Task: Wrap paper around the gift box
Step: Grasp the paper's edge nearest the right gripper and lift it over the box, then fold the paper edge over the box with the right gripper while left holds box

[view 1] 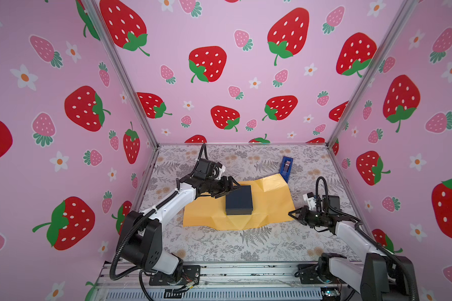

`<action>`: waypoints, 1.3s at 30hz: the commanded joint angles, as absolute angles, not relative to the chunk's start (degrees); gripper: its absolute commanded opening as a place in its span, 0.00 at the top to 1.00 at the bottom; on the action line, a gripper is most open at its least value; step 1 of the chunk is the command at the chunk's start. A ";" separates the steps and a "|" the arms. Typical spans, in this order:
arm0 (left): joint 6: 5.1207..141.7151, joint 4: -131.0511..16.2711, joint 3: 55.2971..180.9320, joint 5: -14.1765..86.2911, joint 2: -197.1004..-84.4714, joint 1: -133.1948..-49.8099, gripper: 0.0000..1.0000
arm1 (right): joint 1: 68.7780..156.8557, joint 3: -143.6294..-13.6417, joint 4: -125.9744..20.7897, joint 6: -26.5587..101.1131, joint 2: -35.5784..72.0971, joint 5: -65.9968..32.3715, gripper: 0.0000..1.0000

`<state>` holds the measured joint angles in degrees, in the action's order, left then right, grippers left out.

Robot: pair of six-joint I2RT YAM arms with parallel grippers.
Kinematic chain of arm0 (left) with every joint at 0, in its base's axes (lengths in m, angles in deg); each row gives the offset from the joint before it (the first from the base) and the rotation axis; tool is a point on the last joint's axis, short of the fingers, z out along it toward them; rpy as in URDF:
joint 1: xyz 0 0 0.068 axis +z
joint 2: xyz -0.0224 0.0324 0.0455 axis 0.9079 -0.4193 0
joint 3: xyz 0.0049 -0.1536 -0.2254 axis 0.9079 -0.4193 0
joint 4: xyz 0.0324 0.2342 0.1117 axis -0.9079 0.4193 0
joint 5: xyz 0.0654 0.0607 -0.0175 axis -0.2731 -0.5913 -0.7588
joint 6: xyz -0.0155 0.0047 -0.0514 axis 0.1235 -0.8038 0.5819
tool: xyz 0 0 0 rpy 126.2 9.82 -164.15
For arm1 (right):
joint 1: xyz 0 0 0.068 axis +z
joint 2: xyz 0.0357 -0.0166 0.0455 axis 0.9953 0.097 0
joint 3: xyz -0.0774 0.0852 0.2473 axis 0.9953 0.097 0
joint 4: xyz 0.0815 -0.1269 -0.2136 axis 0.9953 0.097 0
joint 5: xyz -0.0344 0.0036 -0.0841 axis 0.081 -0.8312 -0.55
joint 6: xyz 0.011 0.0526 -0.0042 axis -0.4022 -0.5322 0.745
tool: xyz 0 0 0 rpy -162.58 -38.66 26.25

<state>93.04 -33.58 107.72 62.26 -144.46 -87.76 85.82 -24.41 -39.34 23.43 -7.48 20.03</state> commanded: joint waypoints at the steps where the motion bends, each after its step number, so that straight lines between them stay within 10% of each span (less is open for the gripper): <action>1: 92.73 -31.96 111.40 61.88 -145.27 -88.22 0.20 | 87.53 -26.42 -37.50 24.14 -8.96 18.87 0.96; 28: 96.93 -23.91 128.44 54.14 -155.70 -100.23 0.20 | 122.39 -41.61 -44.17 17.16 -3.46 9.04 0.97; 39: 94.96 -18.76 129.64 48.92 -157.26 -100.72 0.58 | 126.16 -43.13 -46.29 16.13 -0.42 8.26 0.95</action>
<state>95.97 -22.06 127.30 51.46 -156.73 -100.70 125.43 -41.37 -45.15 16.98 -0.90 8.95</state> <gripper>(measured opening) 0.438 0.056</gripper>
